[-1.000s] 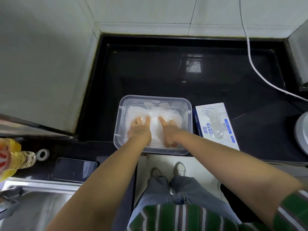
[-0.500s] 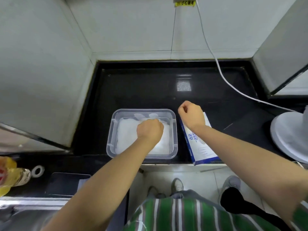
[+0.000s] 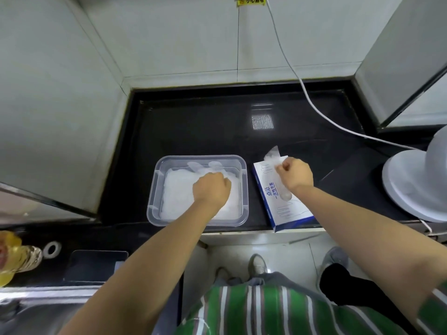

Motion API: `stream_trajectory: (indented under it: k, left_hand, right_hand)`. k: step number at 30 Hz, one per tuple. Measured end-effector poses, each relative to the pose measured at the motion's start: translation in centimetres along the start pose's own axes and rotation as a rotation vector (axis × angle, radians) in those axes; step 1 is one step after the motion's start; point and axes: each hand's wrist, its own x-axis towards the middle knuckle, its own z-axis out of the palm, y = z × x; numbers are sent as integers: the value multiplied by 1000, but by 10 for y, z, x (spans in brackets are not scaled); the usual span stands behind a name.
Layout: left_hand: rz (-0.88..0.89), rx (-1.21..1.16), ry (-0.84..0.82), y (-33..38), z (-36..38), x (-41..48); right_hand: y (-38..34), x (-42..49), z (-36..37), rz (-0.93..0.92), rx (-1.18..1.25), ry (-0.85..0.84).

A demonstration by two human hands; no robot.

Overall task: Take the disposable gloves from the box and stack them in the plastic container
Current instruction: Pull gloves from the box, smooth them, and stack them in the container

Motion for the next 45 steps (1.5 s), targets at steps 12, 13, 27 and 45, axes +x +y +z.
stream_trajectory:
  k: [12, 13, 27, 45]
  left_hand:
    - [327, -533, -118, 74, -11, 2]
    - [289, -583, -141, 80, -10, 2]
    - [18, -1178, -210, 59, -15, 19]
    - [-155, -1413, -33, 19, -32, 25]
  right_hand:
    - [-14, -2, -31, -135, 767, -144]
    - [-15, -4, -32, -159, 788, -201]
    - [-14, -4, -31, -182, 836, -408]
    - [-44, -16, -32, -202, 850, -415]
